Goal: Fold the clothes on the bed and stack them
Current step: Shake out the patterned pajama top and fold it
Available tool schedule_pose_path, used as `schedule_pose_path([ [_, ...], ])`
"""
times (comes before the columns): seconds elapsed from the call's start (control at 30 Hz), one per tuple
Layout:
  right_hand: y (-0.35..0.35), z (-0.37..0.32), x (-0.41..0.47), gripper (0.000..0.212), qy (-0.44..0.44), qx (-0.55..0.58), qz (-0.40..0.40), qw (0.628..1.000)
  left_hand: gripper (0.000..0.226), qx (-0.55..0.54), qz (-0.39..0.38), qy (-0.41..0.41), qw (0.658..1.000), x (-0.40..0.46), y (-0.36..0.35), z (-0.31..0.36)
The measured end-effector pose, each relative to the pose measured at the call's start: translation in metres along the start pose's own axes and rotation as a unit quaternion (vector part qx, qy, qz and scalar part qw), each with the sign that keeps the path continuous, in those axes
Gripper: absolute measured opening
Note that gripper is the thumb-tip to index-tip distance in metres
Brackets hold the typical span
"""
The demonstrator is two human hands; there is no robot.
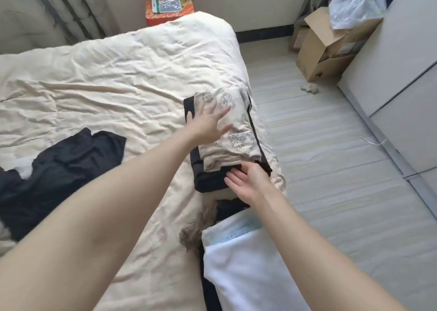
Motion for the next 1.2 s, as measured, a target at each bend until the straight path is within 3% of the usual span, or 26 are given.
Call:
schedule_pose_path([
  [0.07,0.013,-0.011,0.004,0.016,0.076,-0.145,0.125,0.979,0.062,0.028,-0.066,-0.030,0.997,0.001,-0.039,-0.001],
  [0.1,0.018,-0.022,0.000,0.019,0.163,-0.248,0.218,0.930,0.062,0.043,-0.078,-0.036,0.995,0.003,-0.049,-0.002],
  [0.13,0.018,-0.034,-0.005,0.019,0.270,-0.348,0.289,0.850,0.062,0.048,-0.082,-0.035,0.995,0.005,-0.054,-0.003],
  [0.2,0.006,-0.046,-0.019,0.015,0.444,-0.502,0.328,0.665,0.063,0.044,-0.078,-0.033,0.995,0.009,-0.056,-0.003],
  [0.27,-0.005,-0.045,-0.014,0.036,0.474,-0.654,0.305,0.504,0.063,0.050,-0.068,-0.043,0.995,0.007,-0.055,0.001],
  [0.33,-0.006,-0.040,-0.002,0.045,0.411,-0.764,0.270,0.418,0.061,0.039,-0.059,-0.051,0.996,-0.003,-0.056,0.002],
  [0.4,0.000,-0.031,0.006,0.050,0.317,-0.813,0.257,0.415,0.061,0.019,-0.061,-0.047,0.997,-0.024,-0.062,-0.002],
  [0.47,0.003,-0.016,0.004,0.052,0.278,-0.821,0.257,0.427,0.061,0.009,-0.063,-0.041,0.997,-0.051,-0.074,-0.007],
  [0.63,-0.024,0.033,-0.010,0.047,0.321,-0.847,0.198,0.375,0.064,-0.023,-0.061,0.023,0.998,-0.141,-0.114,-0.040],
  [0.8,-0.072,0.114,0.003,0.044,0.358,-0.868,0.088,0.333,0.062,-0.012,-0.055,0.183,0.981,-0.244,-0.124,-0.126],
  [0.9,-0.085,0.175,0.034,0.057,0.304,-0.892,0.047,0.330,0.054,-0.003,0.019,0.263,0.965,-0.299,-0.110,-0.176],
  [1.0,-0.071,0.224,0.072,0.074,0.237,-0.921,0.056,0.305,0.058,0.015,0.074,0.289,0.954,-0.339,-0.103,-0.216],
  [1.1,-0.045,0.247,0.105,0.086,0.178,-0.946,0.075,0.260,0.066,-0.002,0.076,0.291,0.954,-0.355,-0.109,-0.239],
  [1.2,-0.039,0.253,0.128,0.093,0.164,-0.951,0.079,0.248,0.072,0.041,0.082,0.291,0.952,-0.350,-0.114,-0.254],
])
Point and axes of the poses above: each hand's wrist, its own x-axis towards the middle knuckle, its own y-axis out of the back of the hand, z = x × y, the point moved 5 cm from there along x, towards the middle knuckle, and after that the axes turned 15 degrees about -y, right-handed, at the moved point
